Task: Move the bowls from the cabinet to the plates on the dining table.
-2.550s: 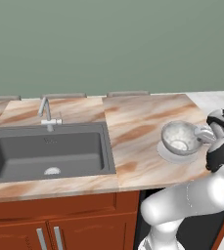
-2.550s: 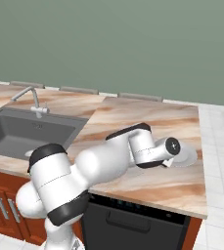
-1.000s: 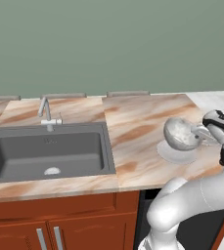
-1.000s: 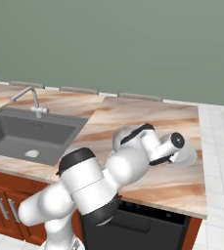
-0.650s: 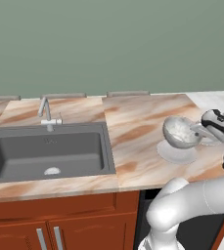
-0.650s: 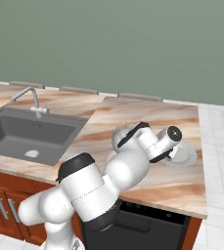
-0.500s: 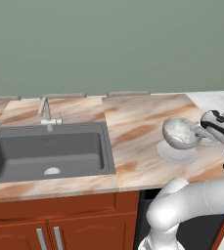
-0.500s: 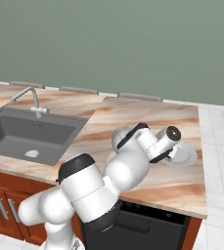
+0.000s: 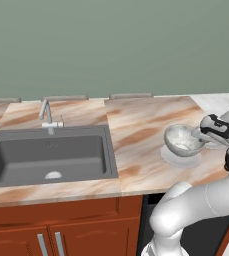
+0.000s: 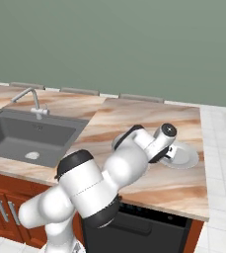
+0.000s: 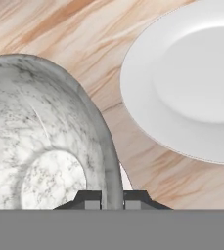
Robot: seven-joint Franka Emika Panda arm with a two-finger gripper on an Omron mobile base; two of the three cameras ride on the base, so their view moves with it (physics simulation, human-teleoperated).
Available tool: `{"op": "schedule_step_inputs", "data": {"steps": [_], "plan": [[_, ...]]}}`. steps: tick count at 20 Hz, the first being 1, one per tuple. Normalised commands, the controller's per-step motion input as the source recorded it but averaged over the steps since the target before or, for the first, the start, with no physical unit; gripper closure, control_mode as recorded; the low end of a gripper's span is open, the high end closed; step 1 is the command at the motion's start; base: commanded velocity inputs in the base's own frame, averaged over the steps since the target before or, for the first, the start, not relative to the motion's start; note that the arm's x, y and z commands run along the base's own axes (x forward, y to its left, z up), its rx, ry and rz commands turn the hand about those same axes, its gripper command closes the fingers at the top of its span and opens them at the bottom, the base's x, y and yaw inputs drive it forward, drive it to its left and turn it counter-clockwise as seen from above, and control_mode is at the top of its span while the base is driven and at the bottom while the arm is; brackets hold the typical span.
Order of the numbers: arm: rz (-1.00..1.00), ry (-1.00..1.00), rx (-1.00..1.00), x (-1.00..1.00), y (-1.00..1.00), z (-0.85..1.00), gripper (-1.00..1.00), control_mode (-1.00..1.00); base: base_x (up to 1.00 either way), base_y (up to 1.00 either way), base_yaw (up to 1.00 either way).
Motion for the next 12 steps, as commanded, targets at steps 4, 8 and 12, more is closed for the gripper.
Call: {"op": "schedule_step_inputs", "data": {"steps": [4,8,12], "plan": [[0.0,0.0,0.0,0.0,0.0,0.0,1.0,-1.0,0.0,0.0,0.0],[0.0,0.0,0.0,0.0,0.0,0.0,1.0,-1.0,0.0,0.0,0.0],[0.0,0.0,0.0,0.0,0.0,0.0,-1.0,-1.0,0.0,0.0,0.0]]}}
